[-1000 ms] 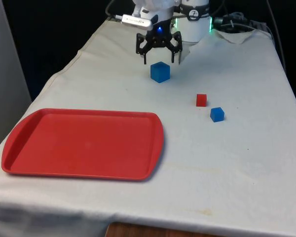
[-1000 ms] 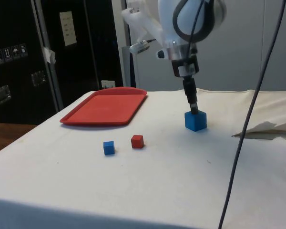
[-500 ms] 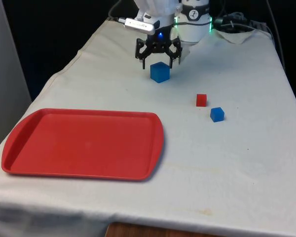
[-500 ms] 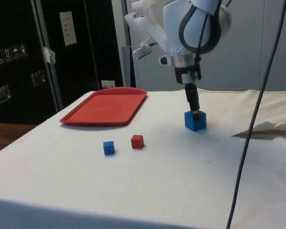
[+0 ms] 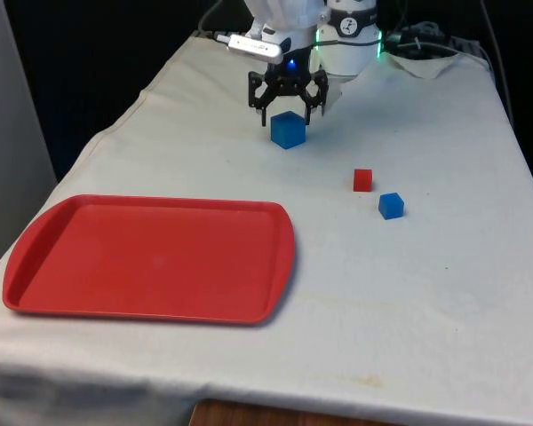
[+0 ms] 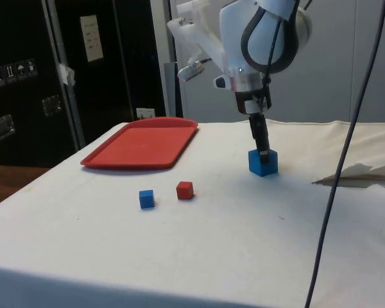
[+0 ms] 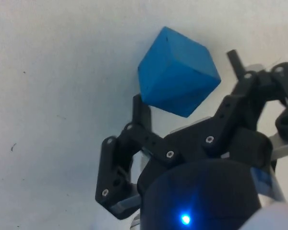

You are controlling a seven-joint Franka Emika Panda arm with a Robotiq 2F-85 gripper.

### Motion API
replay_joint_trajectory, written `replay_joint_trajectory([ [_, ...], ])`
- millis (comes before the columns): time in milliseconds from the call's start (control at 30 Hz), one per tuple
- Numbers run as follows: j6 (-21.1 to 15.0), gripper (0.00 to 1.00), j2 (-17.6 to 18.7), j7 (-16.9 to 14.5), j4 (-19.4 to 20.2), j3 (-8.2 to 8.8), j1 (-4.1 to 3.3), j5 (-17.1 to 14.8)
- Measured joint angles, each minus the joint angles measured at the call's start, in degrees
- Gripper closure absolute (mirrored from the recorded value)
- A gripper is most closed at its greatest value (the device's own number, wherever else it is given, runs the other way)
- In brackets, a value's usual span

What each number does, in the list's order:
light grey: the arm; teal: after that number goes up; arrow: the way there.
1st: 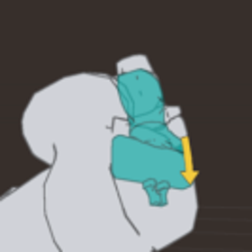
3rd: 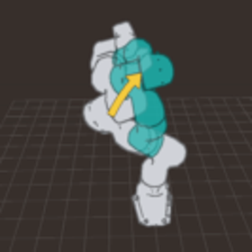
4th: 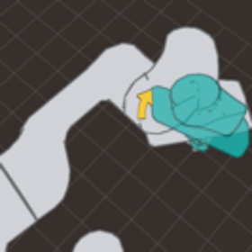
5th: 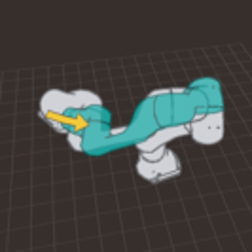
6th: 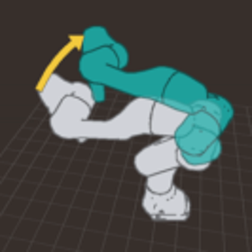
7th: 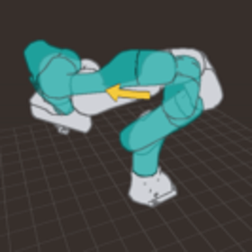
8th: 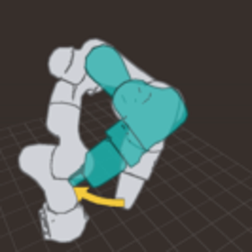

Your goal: Pick up the largest block and place it onto the tray.

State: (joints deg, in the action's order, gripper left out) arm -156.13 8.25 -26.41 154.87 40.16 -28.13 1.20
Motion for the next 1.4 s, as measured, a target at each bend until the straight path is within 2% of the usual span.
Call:
replay_joint_trajectory([
  [133,0.00,0.77,0.06,0.00,0.00,-0.06,0.00,0.00],
  [167,0.00,0.94,0.00,0.00,0.00,-0.06,0.00,0.00],
  [600,0.00,0.97,-0.29,0.06,-0.23,-0.11,0.06,0.00],
  [833,1.20,0.97,-3.72,0.06,-0.29,0.11,0.52,0.23],
  [1033,2.06,0.97,-5.27,0.06,-0.69,0.17,0.86,0.40],
  [1400,6.99,0.97,-6.30,0.11,-6.47,0.17,1.09,0.29],
])
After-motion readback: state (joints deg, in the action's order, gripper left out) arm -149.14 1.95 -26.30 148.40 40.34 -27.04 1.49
